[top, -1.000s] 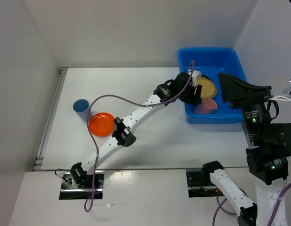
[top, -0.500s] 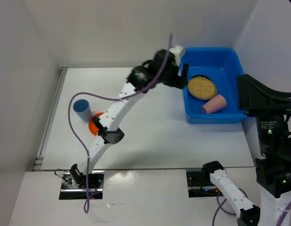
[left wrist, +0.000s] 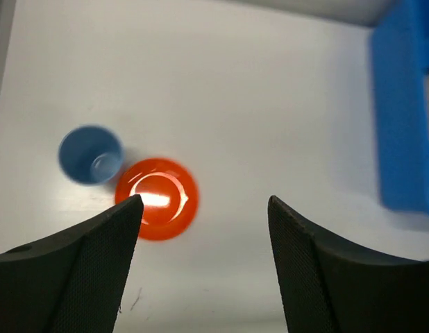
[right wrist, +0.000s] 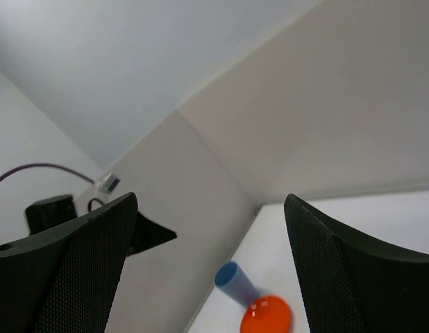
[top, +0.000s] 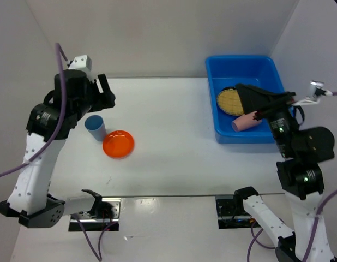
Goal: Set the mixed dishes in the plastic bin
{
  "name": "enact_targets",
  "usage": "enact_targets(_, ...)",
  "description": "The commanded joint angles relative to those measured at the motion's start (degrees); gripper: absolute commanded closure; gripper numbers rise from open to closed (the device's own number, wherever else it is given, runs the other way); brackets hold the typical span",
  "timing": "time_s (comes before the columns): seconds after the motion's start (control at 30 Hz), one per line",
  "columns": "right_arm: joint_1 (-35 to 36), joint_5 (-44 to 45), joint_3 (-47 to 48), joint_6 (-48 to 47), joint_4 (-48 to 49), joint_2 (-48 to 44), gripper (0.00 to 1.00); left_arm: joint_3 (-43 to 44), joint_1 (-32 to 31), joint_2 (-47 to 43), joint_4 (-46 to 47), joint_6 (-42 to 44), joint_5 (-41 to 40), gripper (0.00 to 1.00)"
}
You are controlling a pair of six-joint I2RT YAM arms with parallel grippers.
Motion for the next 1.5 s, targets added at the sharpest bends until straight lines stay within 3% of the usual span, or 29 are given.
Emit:
enact_targets(0.0, 0.3, -8.94, -2.75, 0.92, 0.87, 4.34, 0.09, -14.02, 8.3, 2.04, 4.17, 0.8, 5.48, 0.22)
enact_targets(0.17, 0.3, -12.3, -5.82, 0.93, 0.88, 6.37, 0.09, -21.1, 22.01, 1.51, 7.69, 2.04, 12.95, 0.44)
enact_targets(0.43, 0.3, -13.44, -7.5, -2.07, -1.15, 7.95, 0.09, -29.44, 39.67, 5.55, 12.26, 8.36, 17.62, 0.33)
enact_targets(0.8, 0.3, -15.03, -9.17, -2.6, -0.62, 9.62, 0.09, -32.26, 40.84, 12.75, 19.64, 6.7, 21.14, 0.32)
enact_targets(1.33, 0.3, -18.98, -9.7, -4.18, -2.1, 16.2, 0.09, -33.49, 41.37, 21.28, 21.23, 9.6, 18.59, 0.3)
enact_targets(1.47, 3.64, -19.51, -9.17, -6.37, -3.52, 21.12, 0.09, -33.49, 42.5, 24.87, 21.23, 10.92, 17.98, 0.41)
